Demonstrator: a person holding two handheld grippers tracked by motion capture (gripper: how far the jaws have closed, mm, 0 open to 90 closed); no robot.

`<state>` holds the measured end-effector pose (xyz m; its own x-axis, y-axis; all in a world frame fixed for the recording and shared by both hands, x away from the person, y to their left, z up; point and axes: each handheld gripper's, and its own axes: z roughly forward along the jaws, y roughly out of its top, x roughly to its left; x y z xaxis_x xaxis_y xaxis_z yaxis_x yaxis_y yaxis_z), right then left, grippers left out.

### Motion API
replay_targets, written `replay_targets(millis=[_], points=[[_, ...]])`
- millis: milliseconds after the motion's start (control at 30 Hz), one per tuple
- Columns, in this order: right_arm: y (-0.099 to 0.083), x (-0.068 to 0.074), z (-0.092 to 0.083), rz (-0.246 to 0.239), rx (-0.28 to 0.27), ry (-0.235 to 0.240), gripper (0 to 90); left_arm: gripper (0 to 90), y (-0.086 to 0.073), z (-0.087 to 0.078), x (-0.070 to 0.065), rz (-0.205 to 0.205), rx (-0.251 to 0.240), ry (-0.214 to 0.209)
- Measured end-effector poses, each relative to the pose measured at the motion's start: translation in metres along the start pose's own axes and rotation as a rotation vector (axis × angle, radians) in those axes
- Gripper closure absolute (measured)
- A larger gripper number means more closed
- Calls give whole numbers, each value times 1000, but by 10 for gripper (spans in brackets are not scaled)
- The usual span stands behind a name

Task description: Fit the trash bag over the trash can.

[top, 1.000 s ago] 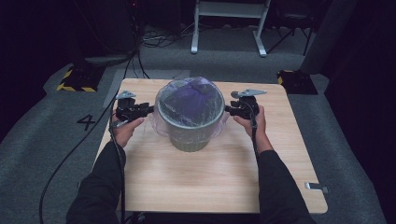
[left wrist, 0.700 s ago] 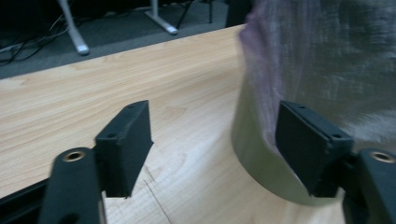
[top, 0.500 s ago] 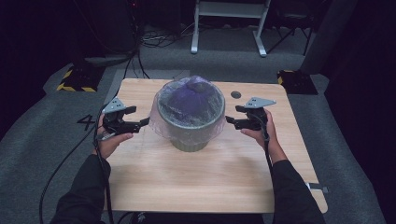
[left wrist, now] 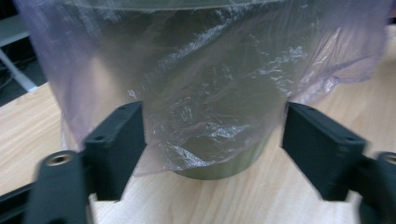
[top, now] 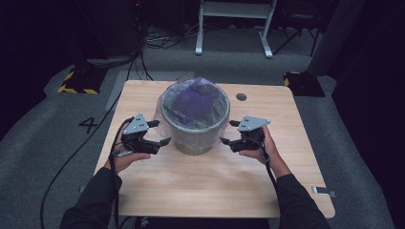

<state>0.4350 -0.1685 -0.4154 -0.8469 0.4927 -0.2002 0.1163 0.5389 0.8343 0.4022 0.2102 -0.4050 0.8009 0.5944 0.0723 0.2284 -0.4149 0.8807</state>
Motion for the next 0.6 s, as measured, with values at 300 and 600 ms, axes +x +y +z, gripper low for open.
replay_targets(millis=[300,600], points=[[-4,6,13,-50,4,-17,798,805,-3,15,4,38,37,0],[-17,7,21,-42,85,-17,900,894,-17,26,8,28,95,-15]])
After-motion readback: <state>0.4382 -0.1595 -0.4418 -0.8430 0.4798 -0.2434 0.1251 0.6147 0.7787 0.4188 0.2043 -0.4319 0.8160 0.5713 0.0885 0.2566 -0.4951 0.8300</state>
